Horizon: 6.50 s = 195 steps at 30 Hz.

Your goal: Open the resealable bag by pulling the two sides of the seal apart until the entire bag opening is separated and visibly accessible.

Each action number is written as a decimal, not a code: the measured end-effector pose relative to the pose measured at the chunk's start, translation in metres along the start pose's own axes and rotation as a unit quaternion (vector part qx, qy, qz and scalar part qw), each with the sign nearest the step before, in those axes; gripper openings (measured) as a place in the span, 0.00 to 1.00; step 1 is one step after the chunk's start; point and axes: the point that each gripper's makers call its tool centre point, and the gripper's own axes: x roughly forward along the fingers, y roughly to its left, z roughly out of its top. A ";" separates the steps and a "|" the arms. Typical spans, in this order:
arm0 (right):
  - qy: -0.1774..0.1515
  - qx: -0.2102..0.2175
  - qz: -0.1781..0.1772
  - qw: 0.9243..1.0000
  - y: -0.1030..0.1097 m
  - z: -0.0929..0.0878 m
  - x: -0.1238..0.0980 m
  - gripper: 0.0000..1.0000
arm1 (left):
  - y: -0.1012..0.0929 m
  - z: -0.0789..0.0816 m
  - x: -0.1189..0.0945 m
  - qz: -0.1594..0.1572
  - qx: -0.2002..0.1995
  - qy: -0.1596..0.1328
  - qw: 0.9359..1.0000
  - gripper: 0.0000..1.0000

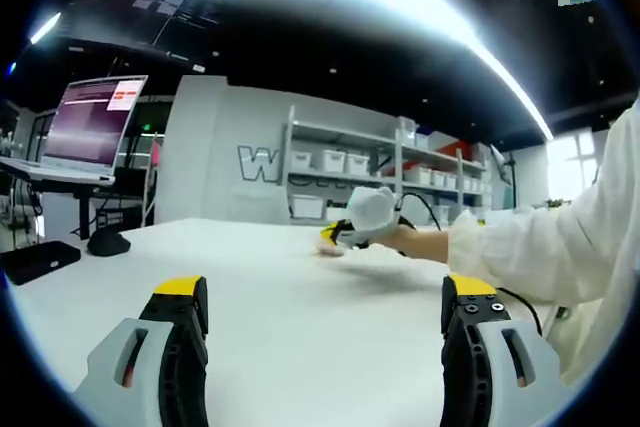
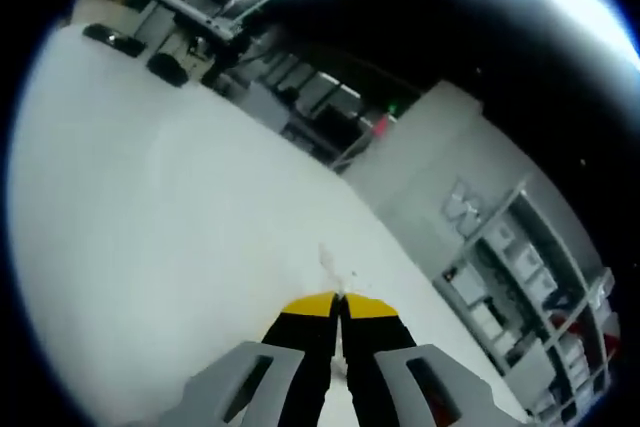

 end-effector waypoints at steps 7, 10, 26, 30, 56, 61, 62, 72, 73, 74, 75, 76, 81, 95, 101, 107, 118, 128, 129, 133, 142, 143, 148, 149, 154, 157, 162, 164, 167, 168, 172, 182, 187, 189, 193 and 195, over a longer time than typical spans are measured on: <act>-0.010 -0.006 -0.022 1.000 -0.017 0.005 -0.007 0.00 | -0.004 0.000 0.001 -0.004 0.001 0.002 1.000 0.96; -0.014 -0.004 -0.033 0.999 -0.025 0.006 -0.010 0.00 | -0.005 0.000 0.002 -0.005 0.002 0.002 1.000 0.96; -0.042 -0.038 -0.067 0.996 -0.047 0.015 -0.032 0.00 | -0.012 -0.001 0.003 -0.010 0.003 0.006 1.000 0.96; -0.051 -0.045 -0.071 0.995 -0.049 0.020 -0.036 0.00 | -0.014 -0.002 0.003 -0.013 0.004 0.007 1.000 0.96; -0.076 -0.062 -0.066 0.993 -0.045 0.039 -0.063 0.00 | -0.017 0.001 -0.003 -0.012 0.002 0.001 1.000 0.96; -0.078 -0.060 -0.067 0.993 -0.045 0.040 -0.067 0.00 | -0.017 0.002 -0.004 -0.012 0.003 0.000 1.000 0.96; -0.079 -0.061 -0.067 0.993 -0.046 0.041 -0.068 0.00 | -0.017 0.002 -0.004 -0.012 0.003 0.000 1.000 0.96; -0.095 -0.060 -0.065 0.992 -0.048 0.050 -0.080 0.00 | -0.019 0.003 -0.003 -0.016 0.005 0.000 1.000 0.96; -0.096 -0.062 -0.066 0.991 -0.048 0.050 -0.082 0.00 | -0.020 0.003 -0.003 -0.016 0.005 0.000 1.000 0.96; -0.097 -0.063 -0.066 0.991 -0.046 0.051 -0.085 0.00 | -0.020 0.003 -0.003 -0.017 0.005 0.000 1.000 0.96; -0.098 -0.064 -0.066 0.991 -0.046 0.052 -0.086 0.00 | -0.020 0.004 -0.002 -0.017 0.005 0.000 1.000 0.96; -0.099 -0.064 -0.066 0.991 -0.047 0.053 -0.088 0.00 | -0.021 0.004 -0.002 -0.018 0.005 0.000 1.000 0.96; -0.110 -0.060 -0.063 0.990 -0.046 0.058 -0.095 0.00 | -0.020 0.005 -0.002 -0.018 0.006 -0.001 1.000 0.96; -0.116 -0.058 -0.060 0.990 -0.045 0.057 -0.106 0.00 | -0.021 0.005 -0.002 -0.019 0.008 0.000 1.000 0.96; -0.119 -0.064 -0.058 0.989 -0.043 0.056 -0.112 0.00 | -0.022 0.005 -0.001 -0.019 0.009 0.000 1.000 0.96; -0.123 -0.063 -0.059 0.989 -0.044 0.055 -0.120 0.00 | -0.023 0.003 -0.001 -0.022 0.008 0.002 1.000 0.96; -0.131 -0.075 -0.059 0.987 -0.040 0.054 -0.132 0.00 | -0.023 0.002 -0.001 -0.021 0.009 0.003 1.000 0.96; -0.138 -0.070 -0.051 0.987 -0.034 0.054 -0.141 0.00 | -0.024 0.001 -0.001 -0.021 0.009 0.005 1.000 0.96; -0.138 -0.073 -0.052 0.986 -0.034 0.054 -0.141 0.00 | -0.024 0.001 -0.001 -0.021 0.009 0.005 1.000 0.96; -0.141 -0.073 -0.051 0.986 -0.032 0.054 -0.145 0.00 | -0.025 0.000 -0.001 -0.022 0.009 0.005 1.000 0.96; -0.145 -0.070 -0.050 0.986 -0.030 0.052 -0.155 0.00 | -0.027 0.000 -0.001 -0.023 0.008 0.006 1.000 0.96; -0.146 -0.068 -0.048 0.986 -0.029 0.051 -0.157 0.00 | -0.027 0.000 -0.001 -0.023 0.008 0.006 1.000 0.96; -0.149 -0.069 -0.047 0.985 -0.026 0.050 -0.163 0.00 | -0.027 0.000 -0.001 -0.023 0.008 0.006 1.000 0.96; -0.148 -0.072 -0.048 0.985 -0.025 0.049 -0.164 0.00 | -0.027 0.000 -0.001 -0.023 0.008 0.006 1.000 0.96; -0.151 -0.069 -0.045 0.985 -0.024 0.049 -0.167 0.00 | -0.029 0.001 -0.001 -0.025 0.010 0.006 1.000 0.96; -0.154 -0.069 -0.043 0.985 -0.022 0.051 -0.170 0.00 | -0.030 0.002 -0.001 -0.026 0.012 0.006 1.000 0.96; -0.160 -0.072 -0.042 0.984 -0.020 0.055 -0.175 0.00 | -0.029 0.002 -0.001 -0.025 0.012 0.006 1.000 0.96; -0.160 -0.076 -0.040 0.983 -0.018 0.055 -0.176 0.00 | -0.029 0.002 -0.001 -0.026 0.013 0.006 1.000 0.96; -0.162 -0.081 -0.040 0.983 -0.017 0.056 -0.177 0.00 | -0.031 0.002 -0.001 -0.029 0.015 0.007 0.999 0.96; -0.162 -0.082 -0.040 0.982 -0.017 0.056 -0.177 0.00 | -0.032 0.002 -0.001 -0.029 0.015 0.007 0.999 0.96; -0.164 -0.083 -0.039 0.982 -0.016 0.056 -0.179 0.00 | -0.032 0.002 -0.001 -0.029 0.014 0.006 0.999 0.96; -0.165 -0.097 -0.037 0.981 -0.012 0.055 -0.190 0.00 | -0.031 0.001 -0.001 -0.028 0.013 0.007 0.999 0.96; -0.169 -0.099 -0.035 0.980 -0.010 0.058 -0.194 0.00 | -0.032 0.000 -0.001 -0.029 0.012 0.008 0.999 0.96; -0.170 -0.101 -0.034 0.980 -0.008 0.058 -0.196 0.00 | -0.032 0.000 -0.001 -0.029 0.012 0.008 0.999 0.96; -0.172 -0.101 -0.029 0.979 -0.003 0.058 -0.199 0.00 | -0.031 -0.001 -0.001 -0.028 0.011 0.009 1.000 0.96; -0.173 -0.103 -0.027 0.979 0.000 0.058 -0.200 0.00 | -0.031 -0.002 -0.001 -0.028 0.011 0.010 1.000 0.96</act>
